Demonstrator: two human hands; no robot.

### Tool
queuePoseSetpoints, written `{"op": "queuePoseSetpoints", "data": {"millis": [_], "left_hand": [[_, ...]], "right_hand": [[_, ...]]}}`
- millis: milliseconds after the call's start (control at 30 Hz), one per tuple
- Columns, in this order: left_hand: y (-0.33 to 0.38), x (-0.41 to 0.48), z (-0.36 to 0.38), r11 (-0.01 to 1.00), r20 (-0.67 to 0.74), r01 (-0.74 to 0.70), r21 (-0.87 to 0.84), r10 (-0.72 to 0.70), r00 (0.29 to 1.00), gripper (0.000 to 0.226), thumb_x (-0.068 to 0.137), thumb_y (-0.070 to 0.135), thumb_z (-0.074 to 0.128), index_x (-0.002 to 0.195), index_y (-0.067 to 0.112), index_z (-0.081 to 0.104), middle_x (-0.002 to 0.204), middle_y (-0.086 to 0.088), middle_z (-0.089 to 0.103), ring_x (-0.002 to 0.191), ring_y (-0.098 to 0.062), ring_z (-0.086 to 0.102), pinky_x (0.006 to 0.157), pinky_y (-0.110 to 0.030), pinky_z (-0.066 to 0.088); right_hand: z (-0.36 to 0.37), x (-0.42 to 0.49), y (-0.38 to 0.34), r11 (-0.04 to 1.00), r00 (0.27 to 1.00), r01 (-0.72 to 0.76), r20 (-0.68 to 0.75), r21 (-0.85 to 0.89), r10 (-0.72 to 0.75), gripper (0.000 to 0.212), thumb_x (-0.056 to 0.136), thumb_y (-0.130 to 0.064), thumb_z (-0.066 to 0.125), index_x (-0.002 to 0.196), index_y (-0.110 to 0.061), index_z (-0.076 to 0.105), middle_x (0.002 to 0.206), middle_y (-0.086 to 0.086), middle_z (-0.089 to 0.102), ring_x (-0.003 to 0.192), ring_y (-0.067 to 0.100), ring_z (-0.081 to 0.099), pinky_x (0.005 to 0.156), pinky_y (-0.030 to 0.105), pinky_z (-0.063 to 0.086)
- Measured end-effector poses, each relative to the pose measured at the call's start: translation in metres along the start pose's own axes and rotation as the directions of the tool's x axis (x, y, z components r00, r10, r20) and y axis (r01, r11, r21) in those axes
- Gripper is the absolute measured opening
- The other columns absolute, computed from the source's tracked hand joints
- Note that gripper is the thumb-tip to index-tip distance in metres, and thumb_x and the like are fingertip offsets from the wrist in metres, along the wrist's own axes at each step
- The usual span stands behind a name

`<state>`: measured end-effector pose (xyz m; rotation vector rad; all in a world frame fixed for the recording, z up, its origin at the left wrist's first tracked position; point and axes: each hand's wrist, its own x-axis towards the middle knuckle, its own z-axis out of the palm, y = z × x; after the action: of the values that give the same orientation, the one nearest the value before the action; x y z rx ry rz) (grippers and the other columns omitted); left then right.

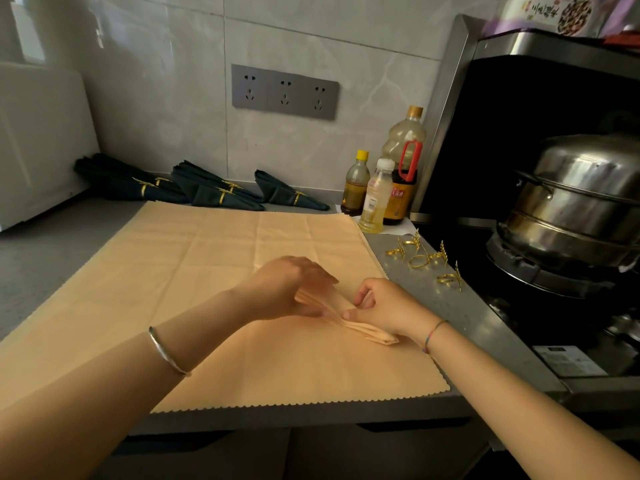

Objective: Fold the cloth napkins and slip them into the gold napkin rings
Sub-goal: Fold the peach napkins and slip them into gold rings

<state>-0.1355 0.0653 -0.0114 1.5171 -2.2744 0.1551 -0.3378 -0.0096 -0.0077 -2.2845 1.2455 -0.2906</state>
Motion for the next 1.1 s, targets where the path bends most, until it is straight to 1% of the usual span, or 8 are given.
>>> {"op": "queuePoseSetpoints", "data": {"millis": [200, 367, 467, 567, 733, 800, 900, 1100], "left_hand": [[0.01, -0.002, 0.009, 0.997, 0.053, 0.052, 0.05, -0.054, 0.997, 0.068, 0.074, 0.066, 0.065, 0.127, 0.025, 0.057, 0.122, 0.008, 0.061, 0.109, -0.013, 0.057, 0.1, -0.029, 0.037], [0.026, 0.014, 0.01, 0.993, -0.003, 0.106, 0.047, -0.106, 0.994, 0.042, 0.087, 0.04, 0.063, 0.126, 0.027, 0.055, 0.121, 0.006, 0.061, 0.11, -0.016, 0.055, 0.096, -0.022, 0.03], [0.032, 0.025, 0.007, 0.987, 0.074, 0.133, 0.087, -0.14, 0.987, 0.035, 0.09, 0.033, 0.061, 0.125, 0.029, 0.055, 0.117, 0.006, 0.064, 0.105, -0.016, 0.057, 0.091, -0.024, 0.035], [0.038, 0.038, 0.005, 0.978, 0.136, 0.134, 0.162, -0.157, 0.978, 0.031, 0.09, 0.036, 0.061, 0.12, 0.03, 0.057, 0.111, 0.006, 0.066, 0.1, -0.016, 0.059, 0.089, -0.027, 0.039], [0.043, 0.052, -0.001, 0.951, 0.176, 0.157, 0.266, -0.208, 0.962, 0.036, 0.091, 0.038, 0.06, 0.125, 0.027, 0.056, 0.115, 0.005, 0.064, 0.103, -0.017, 0.058, 0.088, -0.027, 0.039], [0.045, 0.055, -0.001, 0.938, 0.171, 0.172, 0.3, -0.23, 0.958, 0.036, 0.091, 0.039, 0.059, 0.125, 0.027, 0.056, 0.115, 0.004, 0.064, 0.103, -0.018, 0.058, 0.087, -0.027, 0.04], [0.048, 0.057, 0.0, 0.921, 0.168, 0.193, 0.338, -0.261, 0.951, 0.037, 0.092, 0.039, 0.058, 0.126, 0.026, 0.055, 0.116, 0.002, 0.064, 0.103, -0.019, 0.059, 0.087, -0.029, 0.042], [0.053, 0.061, -0.001, 0.898, 0.179, 0.219, 0.381, -0.304, 0.936, 0.037, 0.092, 0.041, 0.056, 0.126, 0.025, 0.055, 0.116, 0.001, 0.064, 0.104, -0.019, 0.059, 0.087, -0.029, 0.043]], "right_hand": [[-0.008, -0.004, 0.002, 0.961, 0.993, -0.093, 0.097, 0.262, 0.07, 0.03, 0.077, -0.036, 0.076, 0.078, -0.02, 0.051, 0.072, -0.006, 0.054, 0.068, 0.009, 0.049, 0.057, 0.018, 0.04], [-0.025, -0.01, 0.015, 0.763, 0.977, -0.193, 0.19, 0.616, 0.093, 0.029, 0.075, -0.037, 0.073, 0.088, -0.013, 0.06, 0.078, 0.0, 0.063, 0.069, 0.008, 0.055, 0.057, 0.014, 0.042], [-0.027, -0.015, 0.027, 0.814, 0.982, -0.185, 0.145, 0.551, 0.125, 0.023, 0.085, -0.034, 0.066, 0.092, -0.013, 0.063, 0.078, -0.001, 0.065, 0.071, 0.008, 0.057, 0.058, 0.016, 0.043], [-0.037, -0.015, 0.053, 0.899, 0.982, -0.068, -0.13, 0.434, 0.136, 0.018, 0.088, -0.031, 0.064, 0.088, -0.013, 0.063, 0.077, 0.0, 0.064, 0.07, 0.011, 0.056, 0.06, 0.02, 0.041], [-0.059, -0.006, 0.113, 0.993, 0.731, 0.025, -0.68, 0.112, 0.058, 0.022, 0.081, -0.021, 0.072, 0.084, -0.015, 0.051, 0.079, 0.001, 0.051, 0.073, 0.019, 0.053, 0.058, 0.028, 0.039], [-0.065, 0.005, 0.133, 0.998, 0.715, -0.021, -0.696, 0.066, 0.061, 0.034, 0.077, -0.023, 0.076, 0.101, -0.012, 0.054, 0.099, 0.005, 0.054, 0.093, 0.023, 0.055, 0.073, 0.035, 0.046], [-0.069, 0.018, 0.151, 0.985, 0.799, -0.104, -0.578, 0.141, 0.167, 0.06, 0.078, -0.033, 0.075, 0.127, -0.011, 0.05, 0.129, 0.008, 0.052, 0.119, 0.026, 0.05, 0.097, 0.043, 0.044], [-0.066, 0.034, 0.154, 0.963, 0.846, -0.071, -0.496, 0.261, 0.197, 0.056, 0.083, -0.027, 0.071, 0.131, -0.008, 0.05, 0.132, 0.009, 0.055, 0.122, 0.026, 0.05, 0.099, 0.036, 0.041]]}}
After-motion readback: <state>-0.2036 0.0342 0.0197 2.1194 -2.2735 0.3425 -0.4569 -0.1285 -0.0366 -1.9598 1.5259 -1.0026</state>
